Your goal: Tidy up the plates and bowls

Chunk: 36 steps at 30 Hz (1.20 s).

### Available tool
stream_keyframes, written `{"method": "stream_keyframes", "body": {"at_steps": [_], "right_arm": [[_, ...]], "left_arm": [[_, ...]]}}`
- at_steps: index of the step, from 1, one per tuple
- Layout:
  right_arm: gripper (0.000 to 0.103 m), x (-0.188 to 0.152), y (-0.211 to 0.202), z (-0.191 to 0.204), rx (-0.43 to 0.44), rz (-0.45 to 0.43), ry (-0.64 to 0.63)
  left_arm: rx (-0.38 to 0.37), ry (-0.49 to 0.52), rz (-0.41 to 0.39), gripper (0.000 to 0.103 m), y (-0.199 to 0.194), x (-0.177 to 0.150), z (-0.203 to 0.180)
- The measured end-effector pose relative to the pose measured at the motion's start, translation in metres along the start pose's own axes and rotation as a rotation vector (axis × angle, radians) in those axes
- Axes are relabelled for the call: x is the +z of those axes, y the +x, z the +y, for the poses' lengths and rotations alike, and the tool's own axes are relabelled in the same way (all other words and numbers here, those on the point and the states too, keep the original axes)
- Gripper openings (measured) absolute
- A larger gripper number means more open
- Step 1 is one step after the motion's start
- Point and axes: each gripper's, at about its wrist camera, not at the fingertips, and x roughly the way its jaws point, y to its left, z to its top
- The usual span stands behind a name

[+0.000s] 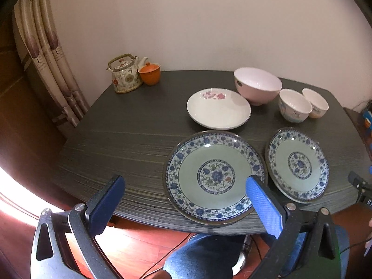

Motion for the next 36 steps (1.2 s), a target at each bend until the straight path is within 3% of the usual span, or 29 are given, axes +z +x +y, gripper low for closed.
{"method": "stream_keyframes", "body": {"at_steps": [5,8,13,20,25,29,36], "right_arm": [[0.103,-0.002,0.01,-0.002,0.0,0.021,0.008],[0.103,-0.004,0.016,-0.005,0.013,0.033,0.012],[0.103,-0.005,0.023,-0.02,-0.008,0.049,0.02],[0.103,-0.006,0.032,-0.034,-0.009,0.046,0.037],[0.103,-0.003,0.04,-0.039,-0.01,0.054,0.032],[0.103,-0.002,0.039,-0.048,-0.025,0.037,0.02],[0.103,-0.007,0.054,-0.053,-0.009,0.064,0.038]], "left_arm": [[-0.01,-0.022,0.018,0.103,0.008,-0.002,0.003],[-0.087,-0.026,0.004,0.103,0.009,0.001,-0.011],[-0.197,0.059,0.019,0.103,0.015,0.009,-0.061],[-0.158,0.093,0.051,0.103,0.034,0.008,-0.1],[-0.185,0.083,0.089,0.103,0.045,0.009,-0.107],[-0.227,0.077,0.097,0.103,0.035,-0.018,-0.108],[-0.156,0.085,0.081,0.103,0.031,-0.032,-0.113]]}}
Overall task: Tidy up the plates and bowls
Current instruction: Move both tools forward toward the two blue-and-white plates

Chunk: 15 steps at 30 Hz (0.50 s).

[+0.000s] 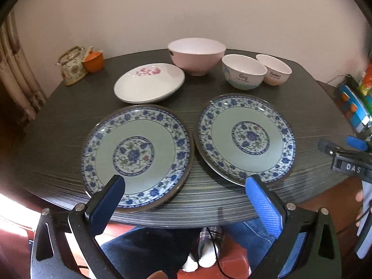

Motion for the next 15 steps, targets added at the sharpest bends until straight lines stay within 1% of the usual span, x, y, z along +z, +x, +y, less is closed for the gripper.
{"method": "stream_keyframes", "body": {"at_steps": [2,4,9,15], "right_arm": [[0.103,-0.001,0.0,0.003,0.006,0.0,-0.003],[0.103,0.0,-0.003,0.005,0.007,-0.007,-0.003],[0.103,-0.001,-0.012,0.011,0.019,-0.019,-0.011],[0.103,-0.002,-0.012,0.014,0.02,-0.011,-0.013]], "left_arm": [[0.0,-0.012,0.011,0.103,0.002,0.004,0.002],[0.013,-0.021,0.006,0.103,0.0,0.009,0.004],[0.042,-0.01,-0.012,0.103,-0.004,0.013,0.002],[0.034,-0.01,-0.007,0.103,-0.004,0.014,0.001]]}}
